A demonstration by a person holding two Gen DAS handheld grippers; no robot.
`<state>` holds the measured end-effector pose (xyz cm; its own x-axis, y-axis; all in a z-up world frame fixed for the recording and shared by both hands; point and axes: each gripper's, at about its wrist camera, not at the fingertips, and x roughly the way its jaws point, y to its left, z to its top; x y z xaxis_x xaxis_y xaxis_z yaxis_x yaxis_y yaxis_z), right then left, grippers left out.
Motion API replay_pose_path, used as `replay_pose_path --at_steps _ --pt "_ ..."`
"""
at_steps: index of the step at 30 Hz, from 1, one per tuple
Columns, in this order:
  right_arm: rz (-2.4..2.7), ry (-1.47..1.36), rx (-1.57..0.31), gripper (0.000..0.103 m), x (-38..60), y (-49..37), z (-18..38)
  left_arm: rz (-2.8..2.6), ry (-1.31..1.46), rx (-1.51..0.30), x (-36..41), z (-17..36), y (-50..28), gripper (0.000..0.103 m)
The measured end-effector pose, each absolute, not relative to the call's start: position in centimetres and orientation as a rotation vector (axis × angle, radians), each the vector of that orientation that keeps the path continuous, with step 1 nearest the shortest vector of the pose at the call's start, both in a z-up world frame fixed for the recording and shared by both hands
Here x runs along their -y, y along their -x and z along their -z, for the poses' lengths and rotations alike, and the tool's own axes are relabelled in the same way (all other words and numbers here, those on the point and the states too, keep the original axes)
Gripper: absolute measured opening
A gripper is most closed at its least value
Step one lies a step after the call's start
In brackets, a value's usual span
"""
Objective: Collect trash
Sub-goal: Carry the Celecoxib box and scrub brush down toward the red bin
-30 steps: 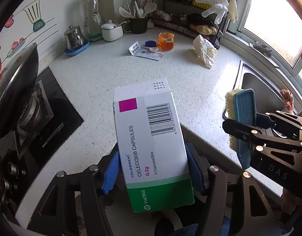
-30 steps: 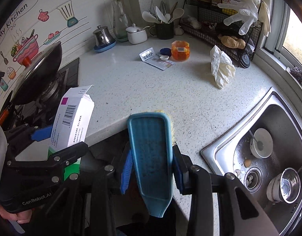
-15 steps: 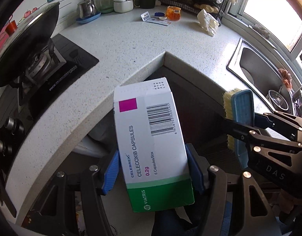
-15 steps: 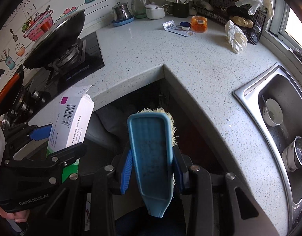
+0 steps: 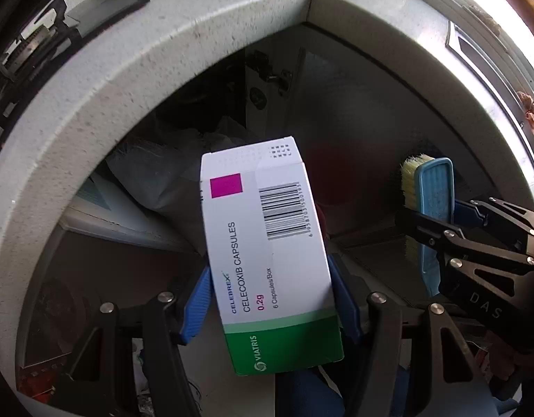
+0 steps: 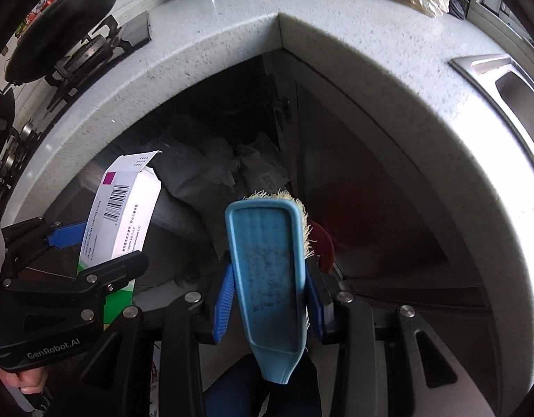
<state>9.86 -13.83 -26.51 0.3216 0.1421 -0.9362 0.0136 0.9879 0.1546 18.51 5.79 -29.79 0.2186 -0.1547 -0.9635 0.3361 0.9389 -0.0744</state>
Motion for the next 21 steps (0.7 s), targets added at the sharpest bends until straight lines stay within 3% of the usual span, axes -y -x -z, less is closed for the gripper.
replay_pose_path --at_steps 13,21 --pt "-0.038 -0.157 -1.305 0.035 15.7 -14.1 41.9 0.385 -0.126 -1.42 -3.3 46.0 -21.3 0.061" --pt "0.007 -0.194 -1.329 0.035 16.5 -14.3 48.9 0.46 -0.148 -1.441 -1.4 52.6 -22.7 0.061"
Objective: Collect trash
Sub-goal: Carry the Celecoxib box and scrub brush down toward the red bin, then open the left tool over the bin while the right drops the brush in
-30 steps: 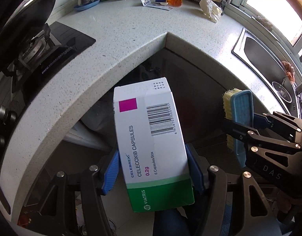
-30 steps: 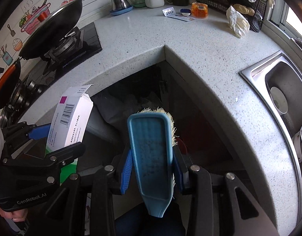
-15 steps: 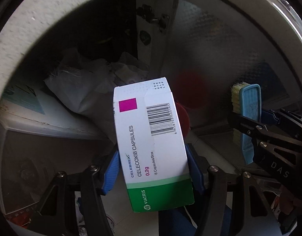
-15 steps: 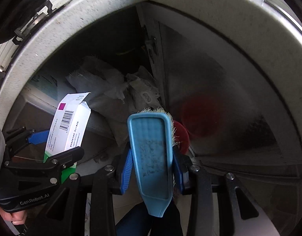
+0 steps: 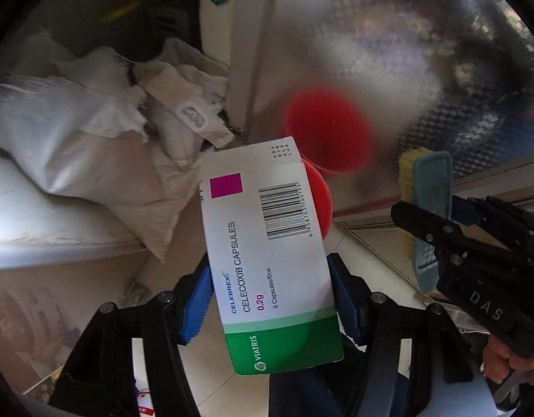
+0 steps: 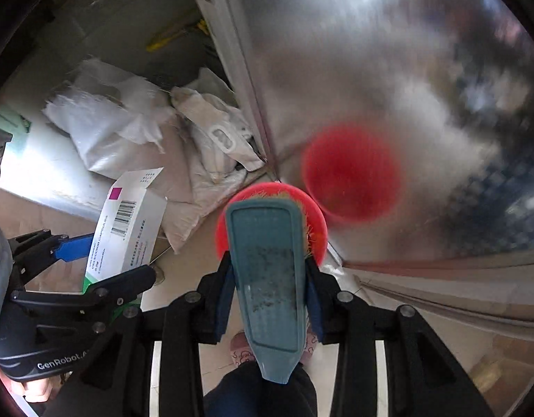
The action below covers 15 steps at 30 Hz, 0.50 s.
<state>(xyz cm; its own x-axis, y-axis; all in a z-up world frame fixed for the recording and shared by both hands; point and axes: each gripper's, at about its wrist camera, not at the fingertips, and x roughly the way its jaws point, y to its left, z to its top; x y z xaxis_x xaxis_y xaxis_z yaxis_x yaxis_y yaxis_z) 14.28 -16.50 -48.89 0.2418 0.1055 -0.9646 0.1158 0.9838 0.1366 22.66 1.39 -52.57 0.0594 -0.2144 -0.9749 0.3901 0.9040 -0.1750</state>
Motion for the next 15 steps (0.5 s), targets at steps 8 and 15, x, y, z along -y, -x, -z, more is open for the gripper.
replay_pose_path --at_steps 8,15 --pt "0.061 -0.211 -1.338 0.035 17.7 -13.7 51.3 0.532 -0.178 -1.463 0.9 55.6 -23.5 0.061" --pt "0.113 -0.227 -1.354 0.035 18.8 -12.9 52.0 0.59 -0.242 -1.465 2.4 56.3 -23.4 0.061"
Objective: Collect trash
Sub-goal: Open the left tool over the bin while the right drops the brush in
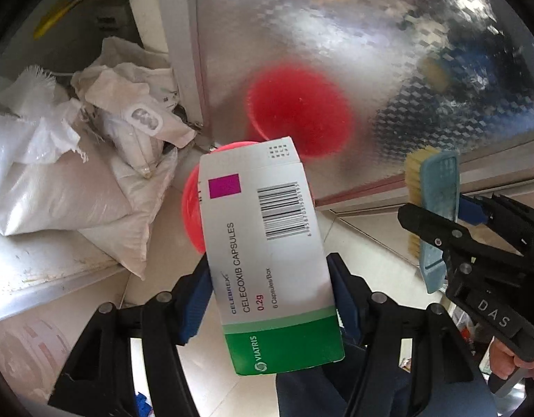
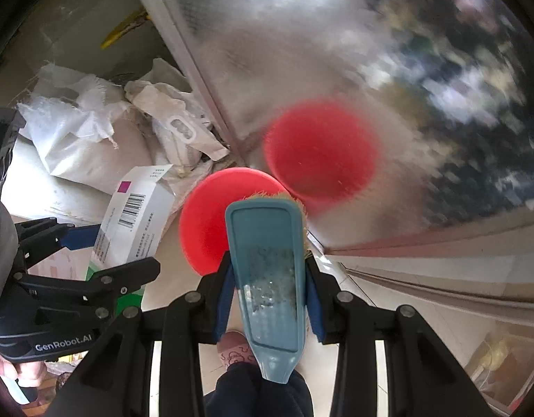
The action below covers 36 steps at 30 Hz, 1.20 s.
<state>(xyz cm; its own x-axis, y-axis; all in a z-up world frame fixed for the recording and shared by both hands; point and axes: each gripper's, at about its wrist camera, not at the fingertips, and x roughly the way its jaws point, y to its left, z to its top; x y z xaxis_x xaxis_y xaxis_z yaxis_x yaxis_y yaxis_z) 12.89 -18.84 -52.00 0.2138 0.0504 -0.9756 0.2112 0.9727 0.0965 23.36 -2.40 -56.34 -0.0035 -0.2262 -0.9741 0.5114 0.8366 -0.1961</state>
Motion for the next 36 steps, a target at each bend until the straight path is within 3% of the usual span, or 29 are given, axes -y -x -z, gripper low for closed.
replay_pose_path --at_steps 7,10,11,36 --pt "0.113 -0.24 -1.345 0.035 19.3 -12.4 51.7 0.595 -0.238 -1.451 2.8 55.4 -23.1 0.063" --pt "0.105 -0.24 -1.343 0.035 19.3 -12.4 51.5 0.601 -0.243 -1.448 2.6 54.8 -23.0 0.08" --pt "0.101 -0.238 -1.343 0.035 19.4 -12.3 51.4 0.592 -0.253 -1.44 2.5 54.6 -23.0 0.081" --pt "-0.113 -0.085 -1.387 0.035 13.6 -16.3 52.6 0.347 -0.162 -1.484 -5.8 55.5 -24.0 0.082"
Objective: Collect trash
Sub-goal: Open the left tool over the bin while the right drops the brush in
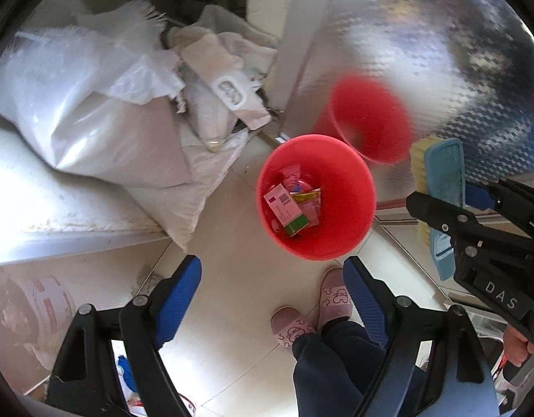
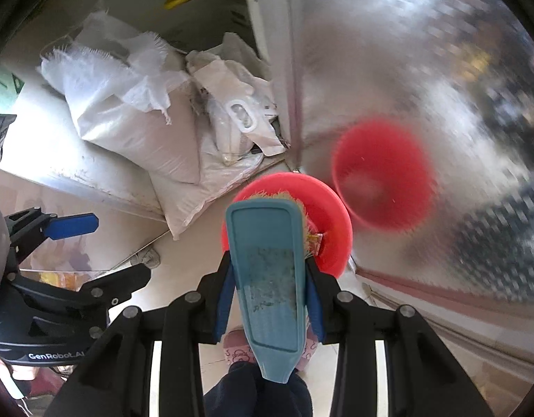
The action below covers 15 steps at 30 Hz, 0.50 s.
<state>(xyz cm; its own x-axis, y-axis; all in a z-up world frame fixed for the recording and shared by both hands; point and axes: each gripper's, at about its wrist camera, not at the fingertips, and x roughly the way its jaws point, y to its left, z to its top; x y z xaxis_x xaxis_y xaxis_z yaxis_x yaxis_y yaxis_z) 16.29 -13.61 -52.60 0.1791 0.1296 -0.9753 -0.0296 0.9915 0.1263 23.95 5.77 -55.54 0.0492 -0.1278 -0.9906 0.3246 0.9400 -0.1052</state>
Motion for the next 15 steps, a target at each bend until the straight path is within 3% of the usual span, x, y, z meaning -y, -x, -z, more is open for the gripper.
replay_pose_path --at_steps 7,11,15 --pt "-0.127 -0.02 -1.402 0.036 12.2 -16.9 53.1 0.313 -0.152 -1.481 -6.6 55.6 -23.5 0.082" --pt "-0.13 -0.008 -1.406 0.052 12.2 -16.6 53.2 0.31 -0.155 -1.481 -6.5 55.4 -23.2 0.082" --pt "-0.133 -0.024 -1.409 0.061 12.4 -16.2 52.6 0.307 -0.175 -1.458 -6.2 54.2 -22.7 0.082"
